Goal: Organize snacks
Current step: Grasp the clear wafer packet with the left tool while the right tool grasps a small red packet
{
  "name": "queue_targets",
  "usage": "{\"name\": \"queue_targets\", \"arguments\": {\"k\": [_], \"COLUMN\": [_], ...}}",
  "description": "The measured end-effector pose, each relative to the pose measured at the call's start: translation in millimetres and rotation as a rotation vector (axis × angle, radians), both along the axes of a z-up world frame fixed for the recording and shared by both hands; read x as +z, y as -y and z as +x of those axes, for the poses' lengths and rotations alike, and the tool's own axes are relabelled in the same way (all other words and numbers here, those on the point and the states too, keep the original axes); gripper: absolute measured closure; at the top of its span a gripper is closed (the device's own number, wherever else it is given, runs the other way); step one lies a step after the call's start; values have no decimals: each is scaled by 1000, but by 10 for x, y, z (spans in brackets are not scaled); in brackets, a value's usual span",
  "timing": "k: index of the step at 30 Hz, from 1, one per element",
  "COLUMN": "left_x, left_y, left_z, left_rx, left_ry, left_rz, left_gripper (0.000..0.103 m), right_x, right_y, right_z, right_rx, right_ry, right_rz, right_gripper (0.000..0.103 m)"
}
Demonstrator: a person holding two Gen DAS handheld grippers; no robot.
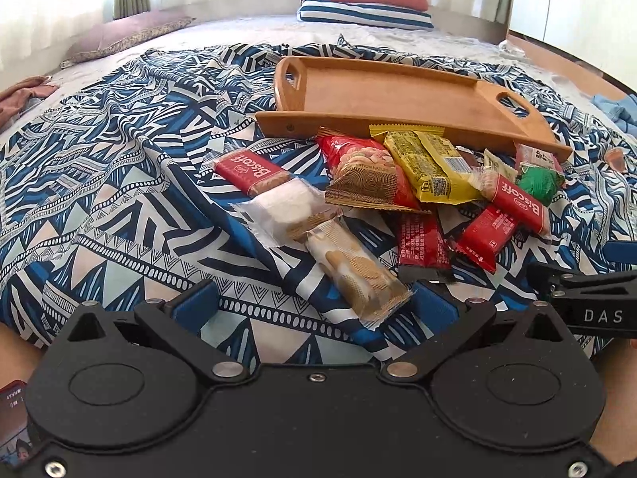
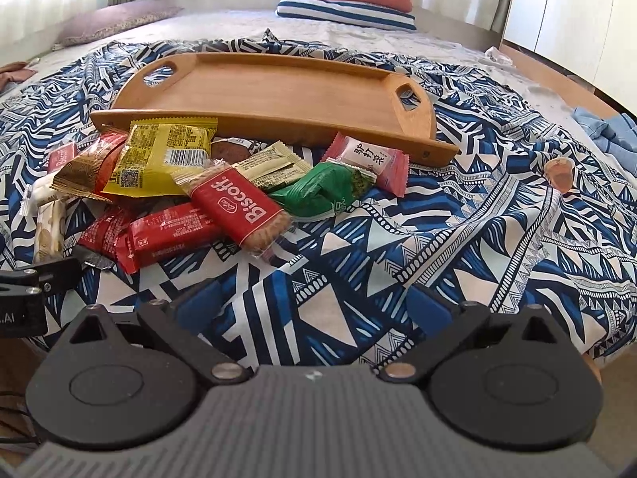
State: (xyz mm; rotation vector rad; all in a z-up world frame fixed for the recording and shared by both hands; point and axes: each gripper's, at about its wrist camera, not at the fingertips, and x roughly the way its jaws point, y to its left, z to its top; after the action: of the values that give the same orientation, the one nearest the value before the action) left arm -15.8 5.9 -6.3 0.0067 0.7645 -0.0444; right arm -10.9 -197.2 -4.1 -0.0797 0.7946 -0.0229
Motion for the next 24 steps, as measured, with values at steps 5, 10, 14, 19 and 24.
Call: {"name": "queue_targets", "arguments": {"k": [5,10,14,19,24], "left_x": [64,210,358,445,393], "left_y": [-1,18,85,137,92], "left_z": [28,-60,-148,-197,-216], "left_rx": [25,-1,-30,-70,-31], "left_ry": [-18,43,130,158,129], "left_rz": [-11,-33,-21,-74,-96], "left_gripper": [1,23,36,56,78], "right_x": [3,82,209,288,282], "right_y": [10,62,24,-57,-121], "right_z": [13,-68,-123,-66,9], "right_rx": [9,28,70,125,205], "right_ry": [1,59,149,212,227], "right_rz": [8,48,39,0,2], "right_gripper": [0,1,10,28,39]}}
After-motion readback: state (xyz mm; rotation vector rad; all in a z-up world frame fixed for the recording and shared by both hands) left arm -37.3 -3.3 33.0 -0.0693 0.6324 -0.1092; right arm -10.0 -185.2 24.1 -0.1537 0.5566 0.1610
